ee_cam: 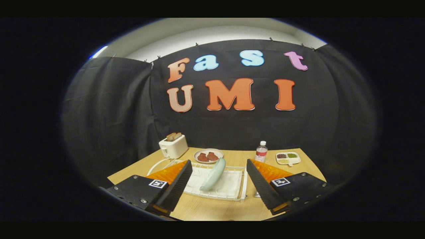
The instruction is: Take the plate from the dish rack, then take the spoon from the basket and place it into the plate.
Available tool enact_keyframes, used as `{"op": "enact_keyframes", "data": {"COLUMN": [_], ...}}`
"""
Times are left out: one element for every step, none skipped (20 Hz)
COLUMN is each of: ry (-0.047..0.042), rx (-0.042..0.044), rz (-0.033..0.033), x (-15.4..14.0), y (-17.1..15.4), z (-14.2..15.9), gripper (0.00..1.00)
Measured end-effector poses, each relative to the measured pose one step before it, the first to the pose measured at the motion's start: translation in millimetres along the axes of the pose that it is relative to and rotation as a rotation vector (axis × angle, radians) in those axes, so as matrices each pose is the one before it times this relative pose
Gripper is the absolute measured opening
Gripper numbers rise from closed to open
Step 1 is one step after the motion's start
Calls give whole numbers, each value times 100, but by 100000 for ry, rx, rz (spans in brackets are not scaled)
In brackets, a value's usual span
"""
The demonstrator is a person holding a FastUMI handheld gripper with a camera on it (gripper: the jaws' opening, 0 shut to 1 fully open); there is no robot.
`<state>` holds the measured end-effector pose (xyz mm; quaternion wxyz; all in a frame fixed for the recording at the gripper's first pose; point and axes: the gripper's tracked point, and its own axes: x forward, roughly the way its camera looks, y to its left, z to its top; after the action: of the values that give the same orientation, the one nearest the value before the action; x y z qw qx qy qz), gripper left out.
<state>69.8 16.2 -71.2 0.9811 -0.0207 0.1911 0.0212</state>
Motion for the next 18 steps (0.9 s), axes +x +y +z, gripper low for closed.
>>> {"op": "enact_keyframes", "data": {"ry": [4134, 3327, 2861, 2449, 1882, 2454, 3034, 3822, 3658, 4212, 3279, 3561, 3617, 3591, 4196, 3867, 2468, 1916], "rx": [647, 1196, 1381, 325, -271, -640, -267, -69, 212, 402, 988, 1861, 2431, 2218, 2396, 2552, 1940, 497], "rz": [432, 440, -724, -1084, -1311, -697, -22, 770, 562, 323, 89, -396, -650, -214, 41, 92, -551, -849], "x": [811, 816, 783, 815, 755, 786, 955, 741, 785, 838, 671, 792, 780, 818, 872, 696, 663, 771], "y": [49, 19, -210, -314, -263, -182, 37, 90, -9, -33, 65, -160, -216, -86, 8, 30, -76, -35], "z": [-423, -291, 87, 8, 187, 83, -183, -188, 11, -178, 81, 100, -112, 20, 148, 0, 45, 63], "gripper": [98, 97, 97, 97, 97, 97, 96, 96, 96, 96, 94, 92, 90, 89, 86, 84, 82, 81]}}
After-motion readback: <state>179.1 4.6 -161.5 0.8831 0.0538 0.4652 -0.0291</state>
